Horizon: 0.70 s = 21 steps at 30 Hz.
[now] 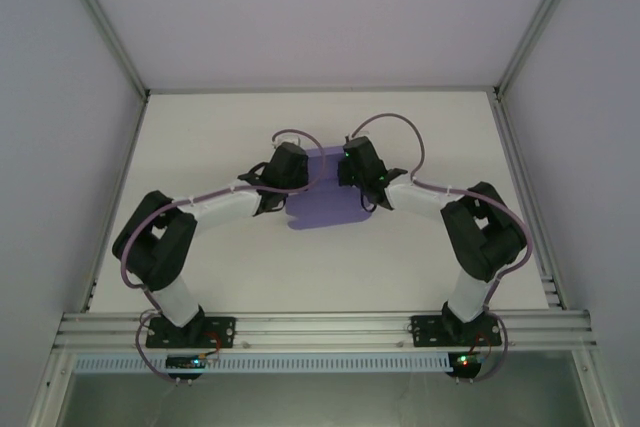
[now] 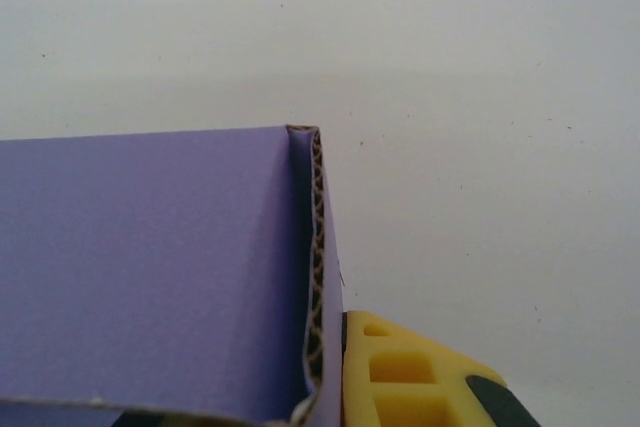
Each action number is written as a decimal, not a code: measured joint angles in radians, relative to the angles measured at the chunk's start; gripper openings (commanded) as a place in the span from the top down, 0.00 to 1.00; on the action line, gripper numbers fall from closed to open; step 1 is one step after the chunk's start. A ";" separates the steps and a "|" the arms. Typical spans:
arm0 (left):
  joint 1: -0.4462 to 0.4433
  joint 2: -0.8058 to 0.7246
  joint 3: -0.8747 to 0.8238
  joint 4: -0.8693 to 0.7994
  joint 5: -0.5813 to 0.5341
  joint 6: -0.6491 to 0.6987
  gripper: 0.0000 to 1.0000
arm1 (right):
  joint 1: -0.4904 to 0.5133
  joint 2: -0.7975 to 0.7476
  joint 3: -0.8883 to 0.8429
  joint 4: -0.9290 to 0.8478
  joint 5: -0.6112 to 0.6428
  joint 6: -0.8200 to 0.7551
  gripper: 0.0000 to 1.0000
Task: Assemble paper box
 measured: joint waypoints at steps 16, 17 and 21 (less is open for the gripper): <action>-0.019 0.005 0.028 -0.002 0.020 -0.026 1.00 | 0.100 0.079 0.179 -0.295 0.433 0.190 1.00; -0.021 0.005 0.029 -0.002 0.024 -0.026 1.00 | 0.104 0.080 0.178 -0.300 0.451 0.201 1.00; -0.023 0.006 0.030 -0.004 0.028 -0.027 1.00 | 0.107 0.065 0.100 -0.180 0.444 0.181 0.89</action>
